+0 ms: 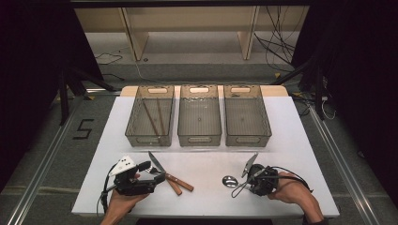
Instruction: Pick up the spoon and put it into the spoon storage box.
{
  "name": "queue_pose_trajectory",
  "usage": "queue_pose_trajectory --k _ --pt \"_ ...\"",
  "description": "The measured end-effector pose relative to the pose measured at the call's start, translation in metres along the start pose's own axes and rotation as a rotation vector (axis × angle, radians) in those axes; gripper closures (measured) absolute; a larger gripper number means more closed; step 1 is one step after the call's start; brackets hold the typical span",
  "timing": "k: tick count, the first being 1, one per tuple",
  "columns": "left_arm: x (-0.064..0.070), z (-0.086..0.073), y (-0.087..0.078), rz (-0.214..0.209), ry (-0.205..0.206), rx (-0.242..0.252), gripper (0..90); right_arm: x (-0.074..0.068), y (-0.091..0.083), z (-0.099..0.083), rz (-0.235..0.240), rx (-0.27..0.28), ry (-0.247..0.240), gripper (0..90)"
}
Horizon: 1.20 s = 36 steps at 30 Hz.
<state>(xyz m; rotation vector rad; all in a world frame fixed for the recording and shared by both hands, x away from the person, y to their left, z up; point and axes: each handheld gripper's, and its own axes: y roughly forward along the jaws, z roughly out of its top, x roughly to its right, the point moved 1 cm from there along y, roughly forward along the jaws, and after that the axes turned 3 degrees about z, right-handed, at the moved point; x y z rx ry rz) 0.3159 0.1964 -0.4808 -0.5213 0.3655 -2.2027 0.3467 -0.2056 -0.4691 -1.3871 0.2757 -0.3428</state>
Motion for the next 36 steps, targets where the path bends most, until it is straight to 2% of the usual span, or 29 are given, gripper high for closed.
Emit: queue_pose_trajectory --k 7,15,17,25,31,36 --pt "0.0 0.0 0.0 0.0 0.001 -0.001 16.8 -0.001 -0.001 0.0 -0.006 -0.003 -0.018 84.6" --pt "0.0 0.0 0.0 0.002 0.003 -0.001 16.9 -0.002 0.0 0.0 -0.008 0.012 -0.017 84.8" --pt "0.0 0.0 0.0 0.002 0.003 -0.002 16.9 -0.002 -0.001 0.0 -0.008 0.008 -0.031 84.9" --pt "0.0 0.0 0.0 0.003 0.003 -0.001 16.9 -0.004 -0.003 0.002 -0.01 0.024 -0.008 85.0" --pt "0.0 0.0 0.0 0.004 0.003 0.001 16.9 -0.001 -0.011 0.001 -0.018 0.077 0.013 85.1" --pt "-0.001 0.0 -0.001 0.009 0.001 0.009 16.9 0.004 -0.021 0.002 -0.014 0.155 0.081 85.1"
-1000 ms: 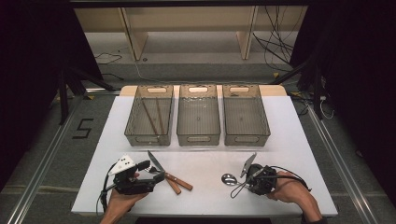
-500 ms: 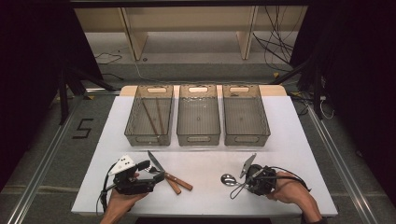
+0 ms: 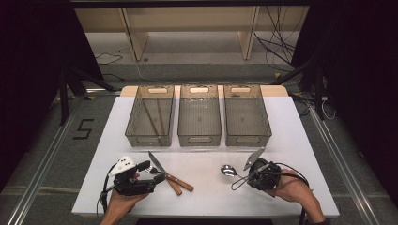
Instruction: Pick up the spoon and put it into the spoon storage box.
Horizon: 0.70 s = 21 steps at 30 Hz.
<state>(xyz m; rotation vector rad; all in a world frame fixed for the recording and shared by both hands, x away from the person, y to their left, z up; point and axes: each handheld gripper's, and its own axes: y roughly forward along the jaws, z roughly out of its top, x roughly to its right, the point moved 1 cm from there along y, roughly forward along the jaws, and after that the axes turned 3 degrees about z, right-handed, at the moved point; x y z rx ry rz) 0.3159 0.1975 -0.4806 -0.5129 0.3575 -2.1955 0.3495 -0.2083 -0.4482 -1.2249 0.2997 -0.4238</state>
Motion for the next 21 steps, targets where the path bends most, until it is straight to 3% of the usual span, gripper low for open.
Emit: queue_pose_trajectory --k 11,21 --pt "-0.001 0.0 -0.002 0.008 -0.007 0.021 16.8 0.009 -0.024 0.027 0.002 0.166 0.06 85.1" --pt "-0.003 0.0 -0.003 0.01 0.001 0.027 16.8 0.029 -0.035 0.061 -0.003 0.301 0.124 85.1"
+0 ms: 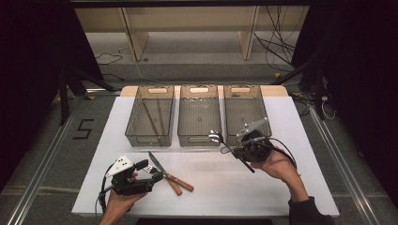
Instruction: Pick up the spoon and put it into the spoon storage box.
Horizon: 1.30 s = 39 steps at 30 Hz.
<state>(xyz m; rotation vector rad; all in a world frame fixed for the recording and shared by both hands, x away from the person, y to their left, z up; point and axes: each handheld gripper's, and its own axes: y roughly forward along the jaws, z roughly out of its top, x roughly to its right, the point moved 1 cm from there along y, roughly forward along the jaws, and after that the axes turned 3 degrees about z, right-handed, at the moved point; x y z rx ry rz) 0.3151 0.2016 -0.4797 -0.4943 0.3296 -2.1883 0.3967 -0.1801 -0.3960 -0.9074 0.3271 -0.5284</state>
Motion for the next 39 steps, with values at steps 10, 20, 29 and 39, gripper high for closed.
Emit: queue_pose_trajectory --k 10,20,29,39 --pt "-0.001 -0.002 0.0 0.007 0.004 0.0 16.9 0.008 0.003 0.038 0.005 0.063 0.048 85.1" --pt "-0.001 -0.002 0.0 0.01 0.012 -0.001 16.9 0.017 0.013 0.07 0.008 0.112 0.113 85.1" --pt "-0.001 -0.003 0.0 0.014 0.024 0.005 16.8 0.024 0.017 0.093 0.006 0.137 0.144 85.1" --pt "-0.001 -0.003 -0.001 0.02 0.025 0.013 16.8 0.037 0.031 0.119 -0.002 0.144 0.196 85.1"
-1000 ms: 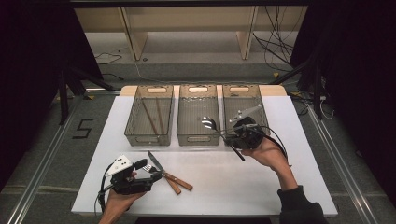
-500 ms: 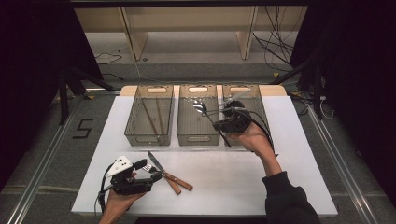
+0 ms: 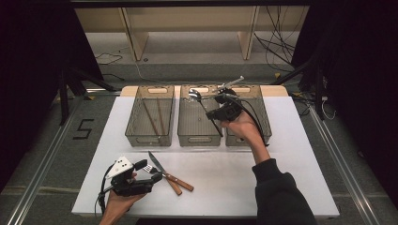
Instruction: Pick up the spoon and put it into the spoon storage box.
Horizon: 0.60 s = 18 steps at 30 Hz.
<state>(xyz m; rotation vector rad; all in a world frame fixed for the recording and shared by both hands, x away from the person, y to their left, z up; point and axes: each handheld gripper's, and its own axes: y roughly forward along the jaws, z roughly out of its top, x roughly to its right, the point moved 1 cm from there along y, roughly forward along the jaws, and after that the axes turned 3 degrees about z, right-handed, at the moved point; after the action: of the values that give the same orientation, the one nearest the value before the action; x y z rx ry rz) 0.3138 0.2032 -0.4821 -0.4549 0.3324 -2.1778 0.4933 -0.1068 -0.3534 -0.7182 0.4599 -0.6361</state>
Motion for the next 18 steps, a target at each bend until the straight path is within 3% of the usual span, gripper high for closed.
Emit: queue_pose_trajectory --k 6,18 --pt "0.0 0.0 0.0 0.0 0.006 0.001 16.8 0.012 0.014 0.011 -0.028 -0.002 0.04 85.1" --pt "-0.001 0.0 -0.002 0.008 0.0 0.013 16.8 0.019 0.038 0.021 -0.057 -0.019 0.08 85.1"
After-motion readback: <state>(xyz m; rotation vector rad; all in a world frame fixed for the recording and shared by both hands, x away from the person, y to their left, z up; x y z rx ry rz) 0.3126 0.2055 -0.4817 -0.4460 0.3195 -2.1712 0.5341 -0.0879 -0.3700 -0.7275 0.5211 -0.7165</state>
